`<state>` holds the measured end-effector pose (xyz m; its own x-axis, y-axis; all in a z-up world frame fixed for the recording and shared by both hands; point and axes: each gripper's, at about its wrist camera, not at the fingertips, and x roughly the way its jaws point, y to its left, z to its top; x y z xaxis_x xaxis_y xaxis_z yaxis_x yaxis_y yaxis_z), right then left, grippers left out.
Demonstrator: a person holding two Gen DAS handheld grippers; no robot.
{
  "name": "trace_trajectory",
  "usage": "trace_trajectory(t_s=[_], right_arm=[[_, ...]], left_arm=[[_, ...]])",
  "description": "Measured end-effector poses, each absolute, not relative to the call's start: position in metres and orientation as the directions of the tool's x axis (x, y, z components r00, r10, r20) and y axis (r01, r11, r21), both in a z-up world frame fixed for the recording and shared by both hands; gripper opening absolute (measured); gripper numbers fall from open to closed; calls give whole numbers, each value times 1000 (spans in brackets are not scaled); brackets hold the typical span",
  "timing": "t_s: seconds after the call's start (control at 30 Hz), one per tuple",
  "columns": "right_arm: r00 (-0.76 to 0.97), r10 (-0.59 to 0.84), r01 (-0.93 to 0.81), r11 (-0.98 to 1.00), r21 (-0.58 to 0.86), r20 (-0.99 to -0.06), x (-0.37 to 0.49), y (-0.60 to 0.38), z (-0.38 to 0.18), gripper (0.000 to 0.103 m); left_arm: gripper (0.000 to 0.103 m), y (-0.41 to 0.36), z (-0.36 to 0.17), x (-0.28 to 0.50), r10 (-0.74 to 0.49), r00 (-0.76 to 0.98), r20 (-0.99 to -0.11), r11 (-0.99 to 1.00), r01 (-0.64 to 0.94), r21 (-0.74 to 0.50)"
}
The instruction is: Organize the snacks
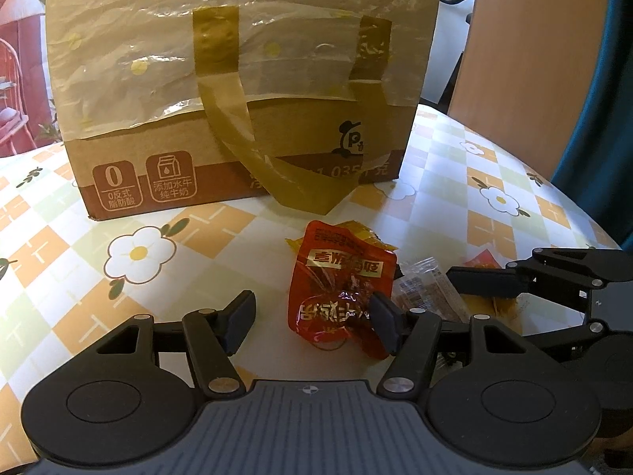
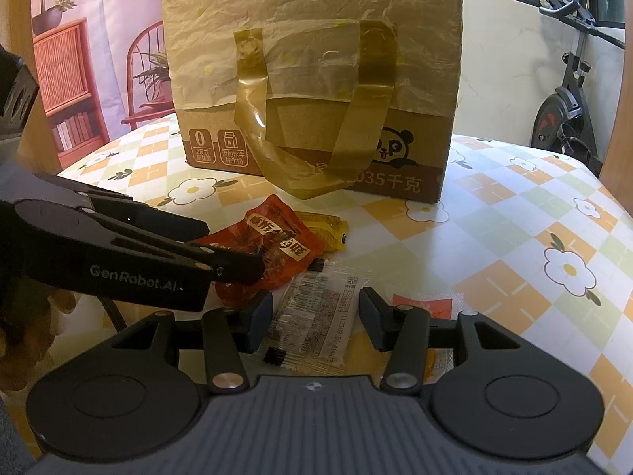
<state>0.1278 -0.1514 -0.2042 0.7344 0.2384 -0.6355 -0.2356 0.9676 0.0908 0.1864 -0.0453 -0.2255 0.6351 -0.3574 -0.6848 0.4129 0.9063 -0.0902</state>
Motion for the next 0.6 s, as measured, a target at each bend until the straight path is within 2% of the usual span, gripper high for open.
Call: trace_trajectory(t_s=[0.07,0.2,0.4,0.5,0.6], right_arm=[[734,238,-236,968,90,-636,128,-151,-204,52],[734,238,-236,968,91,-635,128,-151,-204,52],[735,238,-236,968,90,-635,128,-151,-204,52],[734,239,-236,968,91,-635,128,-151,-204,52],[734,240,-236,967,93,-635,128,-151,-204,52]], left_arm=[[63,-45,-226,186,-361,635,-683,905,416,-92],[51,-47,-226,184,-383,627,-678,893,438,-100],[47,-46,-226,182,-394,625,-674,890,442,-111],[38,-45,-225,181,-400,632,-664,889,443,-113],[36,-43,-224,178,-402,635,-660,887,447,-111]])
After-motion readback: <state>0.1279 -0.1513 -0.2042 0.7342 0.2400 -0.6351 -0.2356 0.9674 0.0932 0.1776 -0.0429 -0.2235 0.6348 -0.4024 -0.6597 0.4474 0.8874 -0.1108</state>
